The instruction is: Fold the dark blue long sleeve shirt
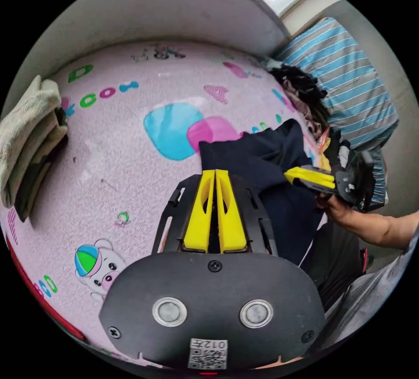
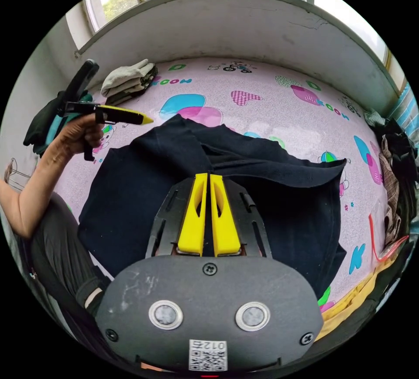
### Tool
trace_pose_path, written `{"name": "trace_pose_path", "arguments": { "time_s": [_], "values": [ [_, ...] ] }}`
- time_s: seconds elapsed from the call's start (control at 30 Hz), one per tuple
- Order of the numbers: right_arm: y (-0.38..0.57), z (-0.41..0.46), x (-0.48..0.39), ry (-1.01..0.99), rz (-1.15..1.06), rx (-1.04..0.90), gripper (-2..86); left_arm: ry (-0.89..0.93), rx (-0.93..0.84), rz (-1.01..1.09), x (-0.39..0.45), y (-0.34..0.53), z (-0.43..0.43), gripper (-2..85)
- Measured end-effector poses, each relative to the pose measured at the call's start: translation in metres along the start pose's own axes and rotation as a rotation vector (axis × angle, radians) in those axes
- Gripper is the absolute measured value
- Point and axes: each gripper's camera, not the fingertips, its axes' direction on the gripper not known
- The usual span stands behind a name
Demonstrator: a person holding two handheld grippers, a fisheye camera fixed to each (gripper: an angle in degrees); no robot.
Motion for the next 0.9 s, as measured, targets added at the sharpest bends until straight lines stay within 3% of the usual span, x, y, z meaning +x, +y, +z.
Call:
{"name": "trace_pose_path", "arguments": {
  "time_s": [0.1, 0.27, 0.9],
  "values": [
    [0.013, -0.001, -0.007, -0.01, 0.013, -0.002, -1.0, 0.117, 0.111, 0.098, 0.03, -0.001, -0.001, 0.6],
    [0.031, -0.003, -0.027, -0.029, -0.012, -0.019, -1.0, 0.08, -0.022, 0.183, 0.062, -0.001, 0.041, 0.7],
    [0.035, -0.039, -0.006, -0.12, 0.077, -0.005, -0.9, 0.081, -0.147, 0.134, 0.074, 0.011, 0.104, 0.6]
  ]
}}
